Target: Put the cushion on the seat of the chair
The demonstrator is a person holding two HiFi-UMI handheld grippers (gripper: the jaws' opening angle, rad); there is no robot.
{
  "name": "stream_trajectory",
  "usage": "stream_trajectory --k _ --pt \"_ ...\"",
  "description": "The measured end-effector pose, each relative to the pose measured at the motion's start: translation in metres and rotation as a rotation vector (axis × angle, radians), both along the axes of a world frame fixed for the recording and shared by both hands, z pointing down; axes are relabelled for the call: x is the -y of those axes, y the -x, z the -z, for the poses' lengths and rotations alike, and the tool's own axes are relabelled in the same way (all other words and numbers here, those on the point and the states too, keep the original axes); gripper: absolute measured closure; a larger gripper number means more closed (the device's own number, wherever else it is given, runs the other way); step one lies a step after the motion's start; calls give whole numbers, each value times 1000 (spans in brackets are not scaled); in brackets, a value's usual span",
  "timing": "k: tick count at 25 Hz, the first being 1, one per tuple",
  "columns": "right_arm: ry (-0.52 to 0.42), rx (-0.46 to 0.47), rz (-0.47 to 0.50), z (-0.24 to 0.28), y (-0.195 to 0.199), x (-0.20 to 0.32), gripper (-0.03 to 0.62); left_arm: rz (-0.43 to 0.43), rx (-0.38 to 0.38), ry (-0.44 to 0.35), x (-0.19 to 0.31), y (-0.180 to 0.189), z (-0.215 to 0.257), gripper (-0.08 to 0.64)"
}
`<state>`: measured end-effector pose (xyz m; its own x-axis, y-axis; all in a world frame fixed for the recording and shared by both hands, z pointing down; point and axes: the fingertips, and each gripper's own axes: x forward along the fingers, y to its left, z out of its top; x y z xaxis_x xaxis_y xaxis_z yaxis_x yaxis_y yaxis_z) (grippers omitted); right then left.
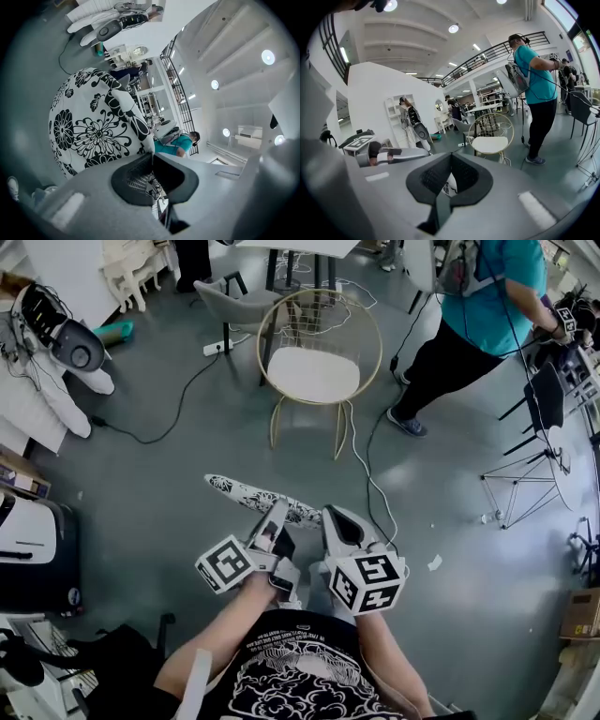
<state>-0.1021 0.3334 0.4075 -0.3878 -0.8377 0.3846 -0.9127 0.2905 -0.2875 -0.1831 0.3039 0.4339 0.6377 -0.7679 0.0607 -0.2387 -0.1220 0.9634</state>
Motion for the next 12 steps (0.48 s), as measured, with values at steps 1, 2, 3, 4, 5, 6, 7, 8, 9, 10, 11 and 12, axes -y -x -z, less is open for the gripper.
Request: stream_trajectory --k 1,2,3,4,5,6,7,8,9,10,11,12 --pt "1 2 9 -1 0 5 600 10 7 2 6 2 -1 551" --pt "3 3 20 -2 0 11 600 20 10 5 12 4 -2 551" --pt "6 4 31 -3 0 18 600 30 14 8 18 6 -3 551" --pt "9 6 41 -4 -1 25 601 38 19 11 25 6 -4 551" --pt "10 7 51 -4 -4 32 601 43 25 12 31 4 -4 551" --pt "11 7 61 -4 -8 40 601 47 29 12 38 1 -4 551" --pt "11 7 72 -4 -12 48 600 50 25 12 45 -5 -3 551" --pt "12 6 85 -5 -16 56 601 54 9 11 53 -10 -1 549" --pt "14 4 99 -6 -18 64 601 60 -9 11 60 -15 1 551" --pt "16 1 116 -7 -20 71 600 65 -14 12 67 -19 2 551" --pt "19 -2 132 -9 -22 77 600 70 -5 15 73 -21 1 549" --pt "20 -2 144 -10 -25 82 601 75 9 19 78 -23 -1 549"
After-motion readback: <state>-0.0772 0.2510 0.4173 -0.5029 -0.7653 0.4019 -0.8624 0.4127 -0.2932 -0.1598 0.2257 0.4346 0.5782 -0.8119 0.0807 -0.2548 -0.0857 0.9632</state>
